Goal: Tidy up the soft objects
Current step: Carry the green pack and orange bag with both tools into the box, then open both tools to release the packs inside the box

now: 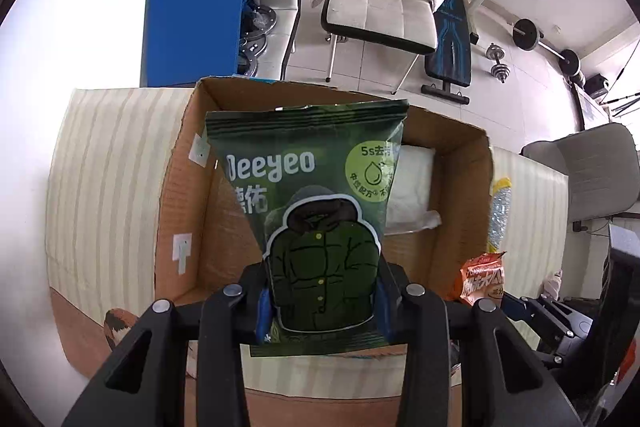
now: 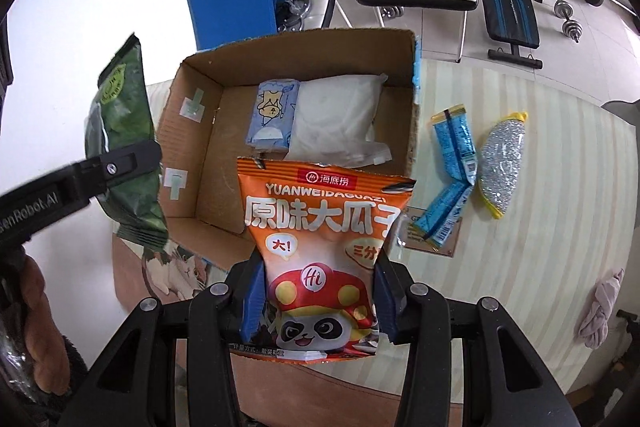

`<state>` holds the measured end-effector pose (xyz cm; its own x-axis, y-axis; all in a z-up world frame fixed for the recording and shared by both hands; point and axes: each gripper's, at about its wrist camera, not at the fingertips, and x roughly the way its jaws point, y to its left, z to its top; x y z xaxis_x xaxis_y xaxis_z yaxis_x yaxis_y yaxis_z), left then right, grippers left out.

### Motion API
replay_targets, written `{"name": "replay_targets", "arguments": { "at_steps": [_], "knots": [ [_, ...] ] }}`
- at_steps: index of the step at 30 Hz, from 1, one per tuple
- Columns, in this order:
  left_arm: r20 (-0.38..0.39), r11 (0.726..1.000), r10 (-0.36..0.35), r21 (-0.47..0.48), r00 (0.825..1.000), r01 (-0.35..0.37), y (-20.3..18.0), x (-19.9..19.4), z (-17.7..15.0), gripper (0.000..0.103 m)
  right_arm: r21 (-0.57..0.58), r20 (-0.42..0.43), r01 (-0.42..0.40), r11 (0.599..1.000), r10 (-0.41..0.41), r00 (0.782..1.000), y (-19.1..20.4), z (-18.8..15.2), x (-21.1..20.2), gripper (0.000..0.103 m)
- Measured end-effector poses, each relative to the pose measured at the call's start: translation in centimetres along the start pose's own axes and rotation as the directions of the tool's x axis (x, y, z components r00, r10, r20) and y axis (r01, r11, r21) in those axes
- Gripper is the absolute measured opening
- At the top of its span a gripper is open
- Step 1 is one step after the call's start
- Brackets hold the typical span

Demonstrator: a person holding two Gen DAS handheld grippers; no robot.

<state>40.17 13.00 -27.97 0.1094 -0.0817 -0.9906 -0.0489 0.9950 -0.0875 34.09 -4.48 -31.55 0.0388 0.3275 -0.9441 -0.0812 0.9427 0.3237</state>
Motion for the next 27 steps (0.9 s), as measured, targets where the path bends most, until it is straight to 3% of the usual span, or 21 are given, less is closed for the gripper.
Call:
{"name": "replay_targets", "arguments": {
  "at_steps": [5, 13, 21, 27],
  "knots": [
    [-0.061, 1.0, 0.015, 0.012, 0.998, -0.014, 2.7, 4.1, 2.7, 0.036, 0.035, -0.059, 0.09, 0.995, -0.088, 0.994, 1.2, 1.7, 6.2, 0.048],
    [-0.153, 0.998, 0.034, 0.065, 0.988, -0.024, 4.3, 9.7, 5.7, 0.036, 0.087, -0.158, 0.163, 0.983, -0.148, 0.976, 0.9, 1.9, 13.3, 0.048],
    [-0.213, 0.983, 0.131, 0.153, 0.968, -0.099, 3.8, 13.8, 7.8, 0.037, 0.112, -0.205, 0.222, 0.969, -0.197, 0.959, 0.1, 2.0, 15.8, 0.048],
    [-0.264, 0.989, 0.106, 0.129, 0.959, -0.074, 4.0, 15.0, 8.2, 0.041, 0.136, -0.235, 0.24, 0.961, -0.204, 0.95, -0.5, 2.3, 16.7, 0.049]
  ]
}}
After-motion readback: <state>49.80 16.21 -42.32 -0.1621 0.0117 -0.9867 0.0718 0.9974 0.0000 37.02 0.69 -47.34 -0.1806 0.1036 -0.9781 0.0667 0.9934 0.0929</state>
